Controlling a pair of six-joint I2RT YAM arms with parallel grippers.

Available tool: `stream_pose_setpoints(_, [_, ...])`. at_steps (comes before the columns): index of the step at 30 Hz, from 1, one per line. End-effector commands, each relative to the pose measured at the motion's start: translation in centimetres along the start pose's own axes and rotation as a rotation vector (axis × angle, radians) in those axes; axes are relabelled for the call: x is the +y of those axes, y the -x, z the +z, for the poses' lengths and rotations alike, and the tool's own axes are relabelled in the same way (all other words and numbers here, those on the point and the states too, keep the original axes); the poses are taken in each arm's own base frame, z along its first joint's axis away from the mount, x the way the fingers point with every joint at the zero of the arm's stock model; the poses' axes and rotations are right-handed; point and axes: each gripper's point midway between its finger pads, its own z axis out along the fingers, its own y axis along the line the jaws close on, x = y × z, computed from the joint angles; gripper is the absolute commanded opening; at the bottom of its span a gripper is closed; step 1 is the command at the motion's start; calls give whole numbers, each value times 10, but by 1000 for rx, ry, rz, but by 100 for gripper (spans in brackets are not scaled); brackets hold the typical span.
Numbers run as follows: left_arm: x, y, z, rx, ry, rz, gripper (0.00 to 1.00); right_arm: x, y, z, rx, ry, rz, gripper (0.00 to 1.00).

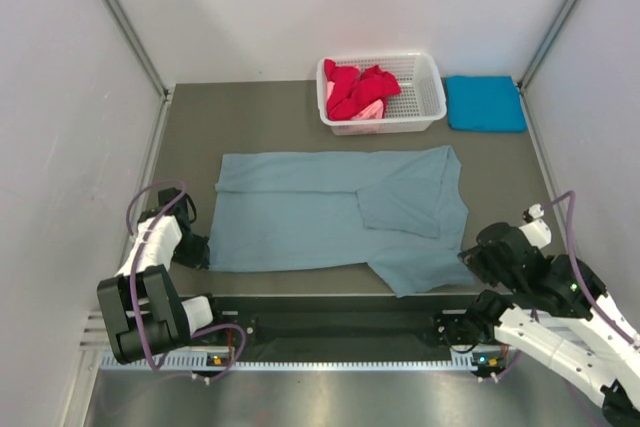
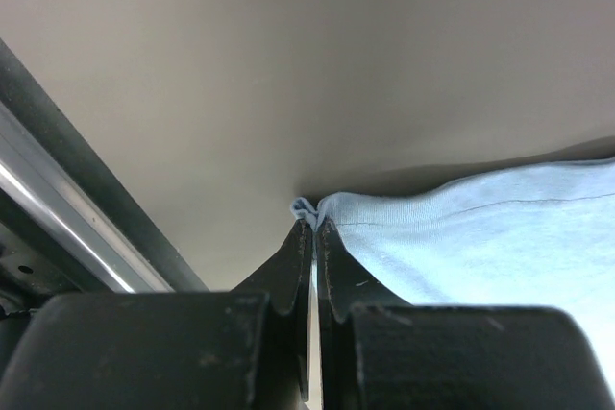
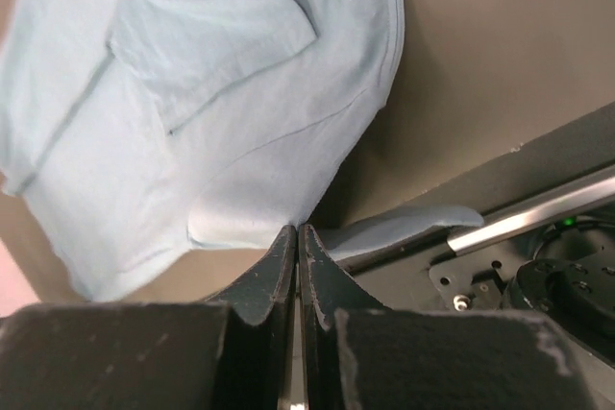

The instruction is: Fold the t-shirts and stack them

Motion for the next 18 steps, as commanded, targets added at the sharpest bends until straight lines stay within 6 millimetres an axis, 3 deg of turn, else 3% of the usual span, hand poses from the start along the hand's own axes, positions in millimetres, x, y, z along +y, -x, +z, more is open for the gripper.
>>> stream_pose_setpoints(1, [12, -4, 1, -3, 35, -14, 0, -25, 24, -14, -101, -63, 12, 0])
stream_pose_setpoints(11, [7, 1, -10, -13, 11, -3, 0, -18, 35, -15, -152, -73, 12, 0])
stream_pose_setpoints(18, [-7, 14, -22, -41, -26, 19, 0, 0, 35, -8, -146, -85, -65, 0])
